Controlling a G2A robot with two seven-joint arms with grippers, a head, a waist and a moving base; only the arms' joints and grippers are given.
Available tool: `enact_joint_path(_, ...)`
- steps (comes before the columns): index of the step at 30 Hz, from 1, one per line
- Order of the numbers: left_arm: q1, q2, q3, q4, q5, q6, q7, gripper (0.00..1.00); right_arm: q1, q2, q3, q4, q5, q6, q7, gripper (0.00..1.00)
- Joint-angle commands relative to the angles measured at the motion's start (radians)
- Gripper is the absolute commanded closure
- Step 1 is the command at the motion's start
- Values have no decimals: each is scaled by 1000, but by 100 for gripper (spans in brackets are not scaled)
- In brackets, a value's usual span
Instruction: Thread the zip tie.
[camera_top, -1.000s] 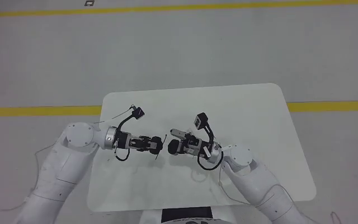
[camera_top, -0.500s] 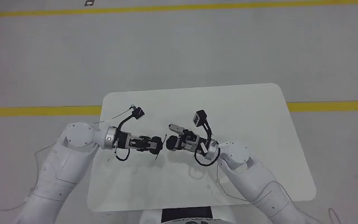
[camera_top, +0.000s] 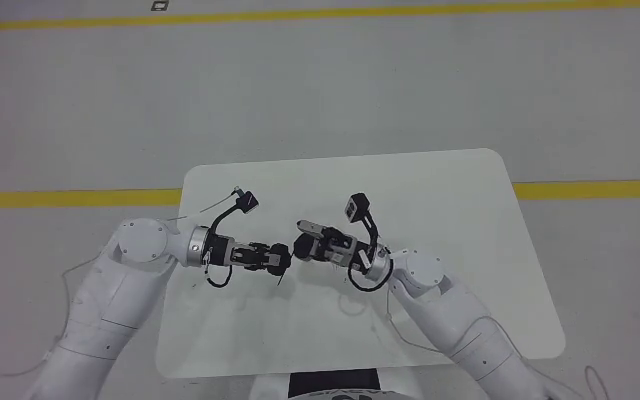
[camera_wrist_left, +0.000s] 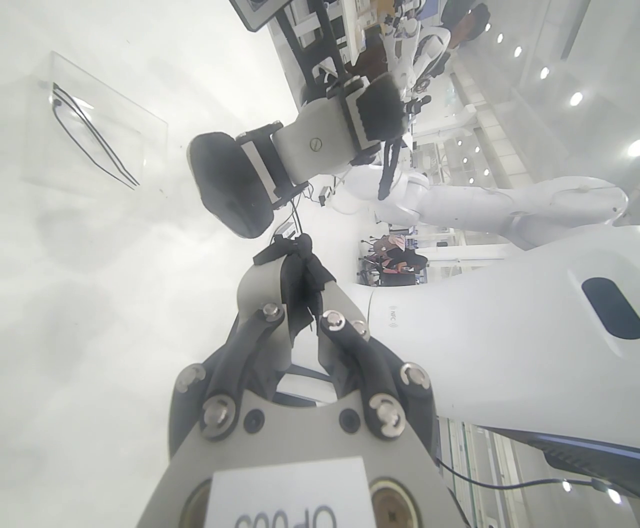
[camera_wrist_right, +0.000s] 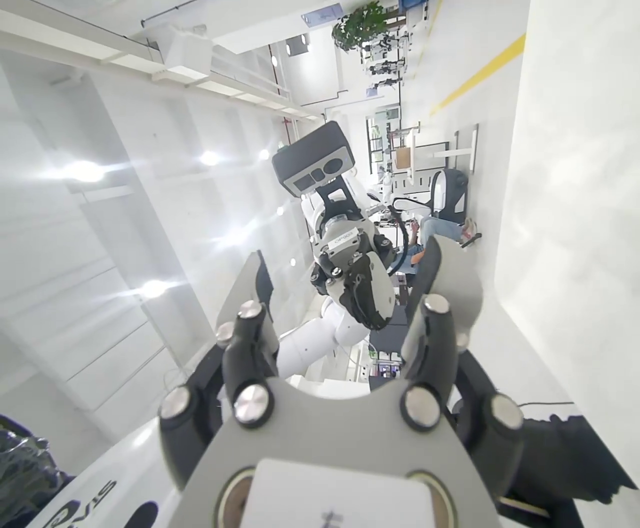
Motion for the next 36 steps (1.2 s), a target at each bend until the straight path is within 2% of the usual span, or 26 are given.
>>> enact_joint_path(1, 0, 0, 0, 0, 0, 0, 0, 100, -1, 0, 2, 5, -2, -5, 8, 75)
enact_joint_path(3, 0, 0, 0, 0, 0, 0, 0, 100, -2, 1, 2, 5, -9, -9, 16, 80)
enact_joint_path(10, 0, 0, 0, 0, 0, 0, 0, 100, -9, 1, -2, 1, -30, -20, 26, 87)
enact_joint_path(12, 0, 0, 0, 0, 0, 0, 0, 100, -9, 1, -3, 1, -32, -21, 26, 93)
enact_joint_path(18, 0, 0, 0, 0, 0, 0, 0, 100, -11, 0, -1, 2, -31, -23, 25, 96)
enact_joint_path(20, 0, 0, 0, 0, 0, 0, 0, 100, -12, 0, 0, 1, -31, -24, 26, 100)
enact_joint_path(29, 0, 0, 0, 0, 0, 0, 0, 100, -15, 1, 6, -2, -36, -26, 28, 100)
enact_joint_path(31, 0, 0, 0, 0, 0, 0, 0, 100, -17, 1, 8, -3, -36, -27, 26, 60)
enact_joint_path(32, 0, 0, 0, 0, 0, 0, 0, 100, -18, 1, 8, -5, -38, -27, 23, 57)
enact_joint_path(36, 0, 0, 0, 0, 0, 0, 0, 100, -19, 1, 9, -7, -41, -26, 22, 60)
